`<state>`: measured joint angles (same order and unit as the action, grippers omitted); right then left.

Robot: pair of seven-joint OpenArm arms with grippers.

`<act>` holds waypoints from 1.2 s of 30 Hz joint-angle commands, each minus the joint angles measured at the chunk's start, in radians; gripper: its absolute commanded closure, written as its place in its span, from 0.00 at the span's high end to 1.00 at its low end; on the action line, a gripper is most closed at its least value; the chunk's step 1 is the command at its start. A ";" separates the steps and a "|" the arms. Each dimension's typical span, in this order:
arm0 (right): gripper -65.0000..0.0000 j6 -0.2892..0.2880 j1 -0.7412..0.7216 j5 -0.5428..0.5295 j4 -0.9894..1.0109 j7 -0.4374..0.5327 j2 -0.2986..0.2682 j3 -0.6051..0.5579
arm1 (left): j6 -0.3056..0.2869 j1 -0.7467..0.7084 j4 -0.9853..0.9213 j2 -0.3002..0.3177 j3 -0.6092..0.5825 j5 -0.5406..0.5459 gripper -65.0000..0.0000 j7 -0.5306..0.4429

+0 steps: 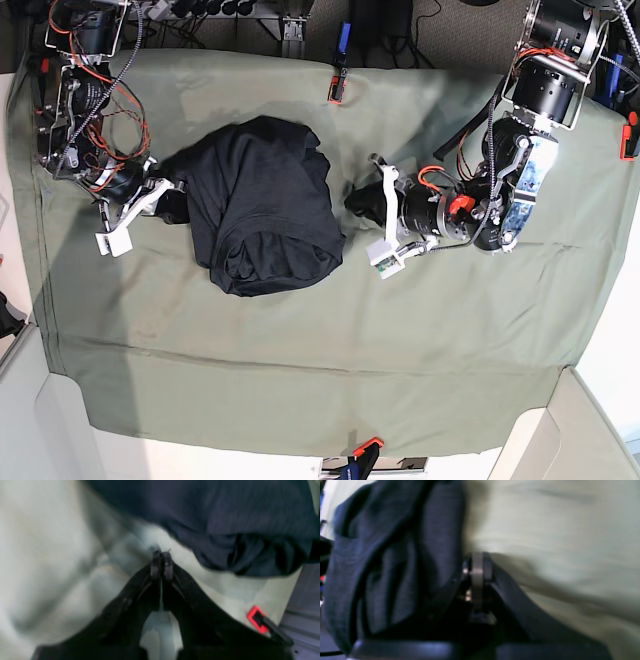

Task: Fold the T-shirt properly

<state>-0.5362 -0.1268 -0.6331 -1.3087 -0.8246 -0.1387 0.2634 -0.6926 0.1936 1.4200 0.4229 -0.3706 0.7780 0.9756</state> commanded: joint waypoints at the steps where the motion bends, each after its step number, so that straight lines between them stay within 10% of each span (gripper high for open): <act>1: 0.00 -0.019 -0.014 -0.018 -0.017 0.011 0.002 0.002 | -0.006 0.000 0.021 0.013 0.006 0.018 0.01 -0.003; 9: 0.00 -0.019 -0.010 -0.018 -0.017 0.001 0.095 -0.101 | -0.006 -0.108 0.058 0.082 0.066 0.068 0.01 0.018; 22: 0.00 -0.018 -0.008 0.030 -0.155 -0.050 0.094 -0.227 | -0.006 -0.348 0.315 0.179 0.418 0.154 0.01 0.077; 36: 0.00 0.001 0.200 -0.025 -0.399 -0.123 -0.147 -0.086 | -0.006 -0.767 0.507 0.178 0.679 0.176 0.01 0.084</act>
<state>-0.5297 0.0818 -0.6380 -1.6909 -0.9596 -0.2703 0.1684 -0.6937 -0.5728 1.9125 0.5850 0.3023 0.9386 1.0657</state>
